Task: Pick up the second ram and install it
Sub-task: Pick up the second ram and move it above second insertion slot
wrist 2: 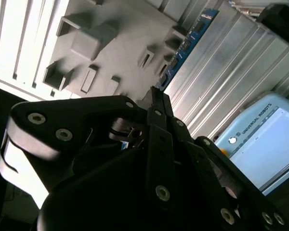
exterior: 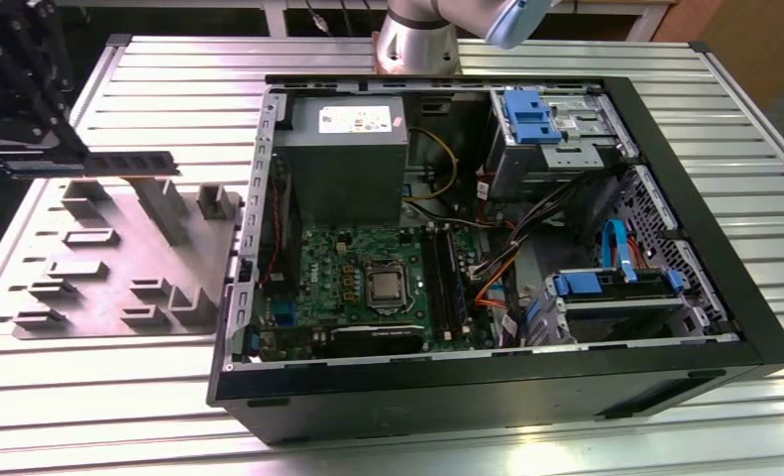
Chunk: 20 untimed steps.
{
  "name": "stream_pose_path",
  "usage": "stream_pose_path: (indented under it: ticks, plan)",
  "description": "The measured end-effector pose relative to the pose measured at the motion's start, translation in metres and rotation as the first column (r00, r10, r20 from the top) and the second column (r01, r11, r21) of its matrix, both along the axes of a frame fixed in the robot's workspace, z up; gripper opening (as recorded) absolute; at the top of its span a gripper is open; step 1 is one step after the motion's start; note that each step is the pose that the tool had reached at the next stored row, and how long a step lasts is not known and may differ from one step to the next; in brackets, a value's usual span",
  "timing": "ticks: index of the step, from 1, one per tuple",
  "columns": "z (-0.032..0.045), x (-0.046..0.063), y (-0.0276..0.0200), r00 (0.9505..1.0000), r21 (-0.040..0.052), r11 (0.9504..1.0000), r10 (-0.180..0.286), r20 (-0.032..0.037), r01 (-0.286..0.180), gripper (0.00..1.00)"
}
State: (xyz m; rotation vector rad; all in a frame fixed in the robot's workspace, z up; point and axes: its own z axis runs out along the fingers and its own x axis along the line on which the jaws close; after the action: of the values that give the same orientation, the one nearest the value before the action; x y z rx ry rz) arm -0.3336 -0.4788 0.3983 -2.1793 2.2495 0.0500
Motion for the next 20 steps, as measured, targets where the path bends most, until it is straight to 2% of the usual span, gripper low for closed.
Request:
stream_pose_path:
  ticks: [14,20]
  plan:
    - [-0.0011,0.034,0.0,1.0,-0.0001,1.0,0.0,0.0,0.0,0.11]
    - [-0.0015,0.054,0.0,1.0,0.0,1.0,0.0,0.0,0.0,0.11]
